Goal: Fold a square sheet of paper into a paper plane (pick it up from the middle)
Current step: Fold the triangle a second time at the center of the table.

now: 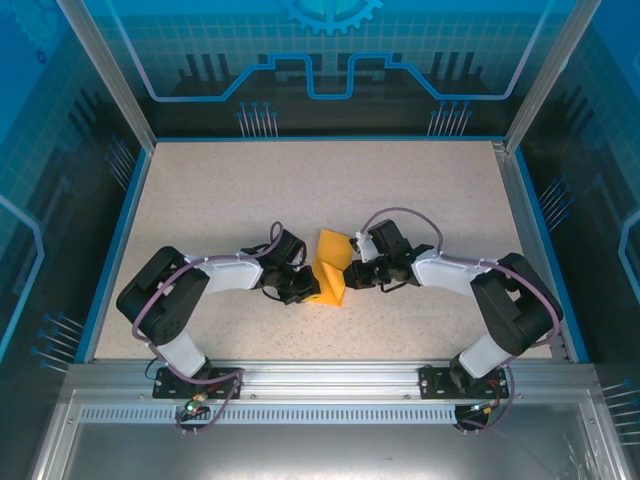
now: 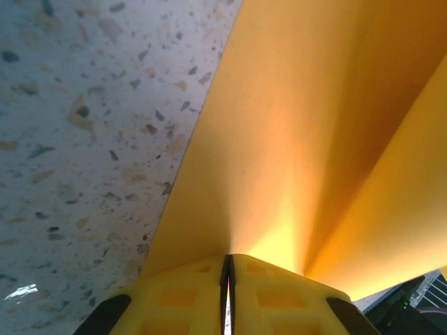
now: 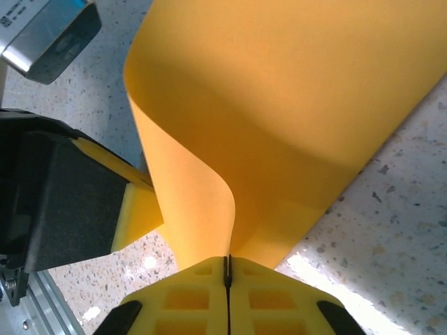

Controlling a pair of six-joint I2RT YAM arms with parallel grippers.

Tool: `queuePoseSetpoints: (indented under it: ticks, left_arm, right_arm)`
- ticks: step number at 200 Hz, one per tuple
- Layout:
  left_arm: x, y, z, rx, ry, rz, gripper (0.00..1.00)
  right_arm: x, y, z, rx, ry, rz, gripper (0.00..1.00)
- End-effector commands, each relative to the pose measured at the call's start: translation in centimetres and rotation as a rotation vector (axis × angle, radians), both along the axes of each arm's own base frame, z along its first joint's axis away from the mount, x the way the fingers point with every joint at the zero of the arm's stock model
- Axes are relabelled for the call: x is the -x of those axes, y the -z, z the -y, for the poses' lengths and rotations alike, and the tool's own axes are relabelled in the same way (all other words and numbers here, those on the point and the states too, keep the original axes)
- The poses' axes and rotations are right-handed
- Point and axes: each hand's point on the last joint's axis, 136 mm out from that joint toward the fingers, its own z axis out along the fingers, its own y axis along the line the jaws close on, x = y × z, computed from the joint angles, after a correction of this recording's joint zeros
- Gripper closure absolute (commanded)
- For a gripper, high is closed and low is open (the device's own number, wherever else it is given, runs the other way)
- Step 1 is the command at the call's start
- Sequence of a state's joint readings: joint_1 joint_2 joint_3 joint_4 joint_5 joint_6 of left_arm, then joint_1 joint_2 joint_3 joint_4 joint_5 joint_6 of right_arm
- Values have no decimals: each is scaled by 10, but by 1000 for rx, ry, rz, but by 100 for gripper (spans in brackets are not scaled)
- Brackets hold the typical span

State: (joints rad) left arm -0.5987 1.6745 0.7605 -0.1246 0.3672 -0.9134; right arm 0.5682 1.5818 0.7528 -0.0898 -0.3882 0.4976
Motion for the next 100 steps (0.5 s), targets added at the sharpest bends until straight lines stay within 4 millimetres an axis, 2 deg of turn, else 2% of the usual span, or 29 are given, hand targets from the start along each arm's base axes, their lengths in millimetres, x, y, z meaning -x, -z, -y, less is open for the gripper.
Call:
queuePoseSetpoints:
  ticks: [1, 100]
  left_arm:
    - [9, 10, -13, -75, 3, -17, 87]
    - [9, 10, -12, -73, 10, -17, 87]
  right_arm:
    - [-9, 3, 7, 45, 28, -14, 94]
    - [-16, 18, 5, 106, -15, -39, 92]
